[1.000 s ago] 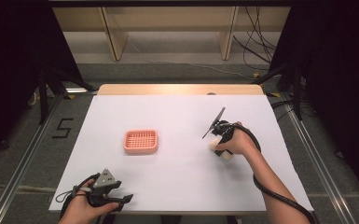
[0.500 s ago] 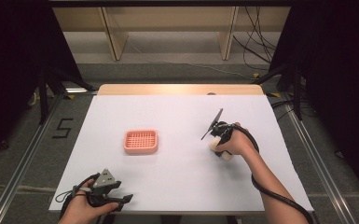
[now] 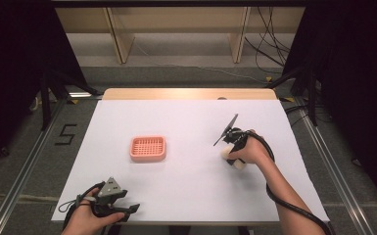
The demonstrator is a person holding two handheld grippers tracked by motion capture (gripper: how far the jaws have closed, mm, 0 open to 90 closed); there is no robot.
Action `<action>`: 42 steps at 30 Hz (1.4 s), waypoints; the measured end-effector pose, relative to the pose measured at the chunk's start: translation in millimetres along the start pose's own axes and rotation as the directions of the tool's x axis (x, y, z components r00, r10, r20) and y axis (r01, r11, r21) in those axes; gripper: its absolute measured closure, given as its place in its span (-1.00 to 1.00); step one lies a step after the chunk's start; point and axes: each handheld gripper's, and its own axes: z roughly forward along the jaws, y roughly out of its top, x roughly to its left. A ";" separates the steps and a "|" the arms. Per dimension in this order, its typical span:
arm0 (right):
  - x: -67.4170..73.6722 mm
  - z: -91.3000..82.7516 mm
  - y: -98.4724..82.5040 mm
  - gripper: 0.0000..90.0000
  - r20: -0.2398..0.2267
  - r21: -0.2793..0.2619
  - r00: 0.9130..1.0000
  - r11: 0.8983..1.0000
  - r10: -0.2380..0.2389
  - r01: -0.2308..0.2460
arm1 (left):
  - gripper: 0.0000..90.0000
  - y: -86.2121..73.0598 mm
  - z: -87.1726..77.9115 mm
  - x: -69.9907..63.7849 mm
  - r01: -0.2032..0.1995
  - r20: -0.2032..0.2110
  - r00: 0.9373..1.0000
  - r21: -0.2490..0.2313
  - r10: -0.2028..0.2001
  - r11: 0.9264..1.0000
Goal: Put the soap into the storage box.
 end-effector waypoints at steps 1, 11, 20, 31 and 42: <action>1.6 -1.1 -0.2 0.12 -0.003 0.007 0.999 0.999 0.038 -0.038 | -0.28 0.0 0.0 0.0 0.001 -0.001 1.000 0.000 -0.001 1.000; -0.6 -6.1 -5.9 0.12 -0.022 0.002 0.997 0.998 0.068 -0.068 | -0.28 0.2 0.5 0.0 0.001 -0.004 1.000 0.002 -0.001 1.000; 1.3 -12.9 -3.5 0.12 -0.012 -0.020 0.999 0.998 0.053 -0.053 | -0.28 -0.2 0.6 -0.5 0.016 0.001 1.000 -0.002 -0.016 1.000; 5.0 -18.5 0.1 0.12 -0.006 -0.050 1.000 0.999 0.007 -0.008 | -0.28 -0.2 0.4 -0.6 0.015 0.000 1.000 -0.002 -0.015 1.000; 9.5 -19.2 2.2 0.12 -0.013 -0.056 1.000 0.998 0.004 -0.005 | -0.28 0.1 -0.2 -0.1 0.000 -0.002 1.000 -0.001 0.000 1.000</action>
